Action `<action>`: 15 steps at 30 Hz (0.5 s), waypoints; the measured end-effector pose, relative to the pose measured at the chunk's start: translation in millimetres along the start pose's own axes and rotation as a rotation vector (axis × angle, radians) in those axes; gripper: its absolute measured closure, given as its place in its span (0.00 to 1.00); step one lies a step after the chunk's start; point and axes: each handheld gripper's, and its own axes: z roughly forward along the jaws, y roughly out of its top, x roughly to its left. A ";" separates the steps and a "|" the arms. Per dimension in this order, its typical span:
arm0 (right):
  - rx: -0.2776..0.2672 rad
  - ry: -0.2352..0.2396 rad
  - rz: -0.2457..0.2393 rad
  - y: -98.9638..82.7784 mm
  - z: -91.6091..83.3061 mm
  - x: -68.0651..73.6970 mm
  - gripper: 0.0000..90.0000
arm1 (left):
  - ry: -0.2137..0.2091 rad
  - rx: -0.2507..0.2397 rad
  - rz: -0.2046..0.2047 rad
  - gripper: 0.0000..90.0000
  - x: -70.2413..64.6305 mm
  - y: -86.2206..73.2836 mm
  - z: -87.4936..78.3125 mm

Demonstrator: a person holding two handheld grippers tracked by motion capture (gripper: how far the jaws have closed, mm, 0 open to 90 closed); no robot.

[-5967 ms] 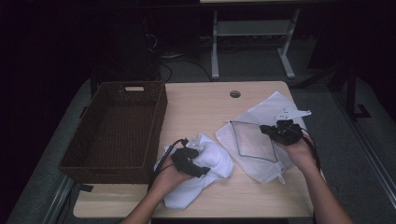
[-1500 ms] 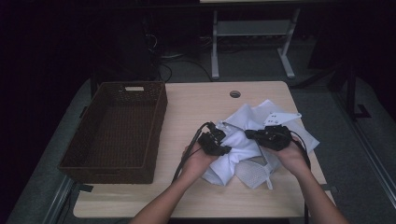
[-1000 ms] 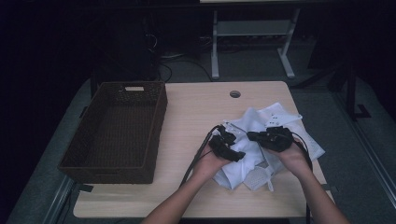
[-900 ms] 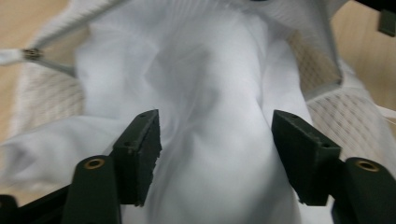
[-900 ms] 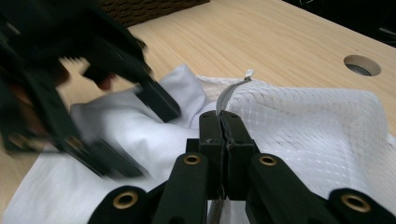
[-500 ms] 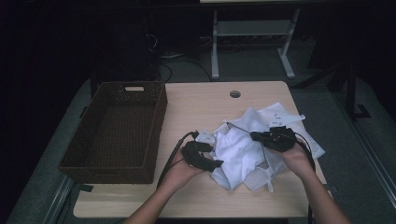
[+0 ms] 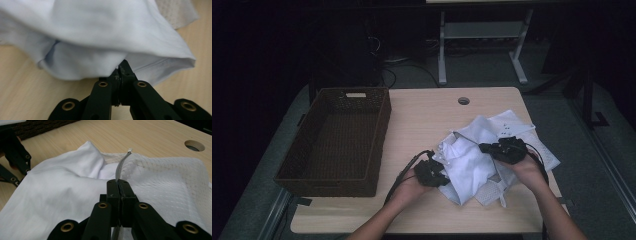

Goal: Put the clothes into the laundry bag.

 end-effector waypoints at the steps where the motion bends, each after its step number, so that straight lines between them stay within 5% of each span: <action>1: 0.002 0.000 0.000 0.1 0.6 0.9 0.97 | -0.004 -0.009 0.007 0.99 -2.7 2.5 -1.1; 4: 0.002 0.005 -0.008 1.7 1.8 3.2 0.97 | -0.006 -0.077 0.024 0.99 -13.1 16.6 -8.8; 9: -0.014 0.015 -0.017 9.0 1.3 9.2 0.97 | -0.001 -0.123 0.037 0.99 -16.9 37.8 -4.8; 15: -0.022 0.021 -0.024 11.8 -0.2 13.1 0.97 | 0.029 -0.149 -0.022 0.99 -10.0 58.8 19.8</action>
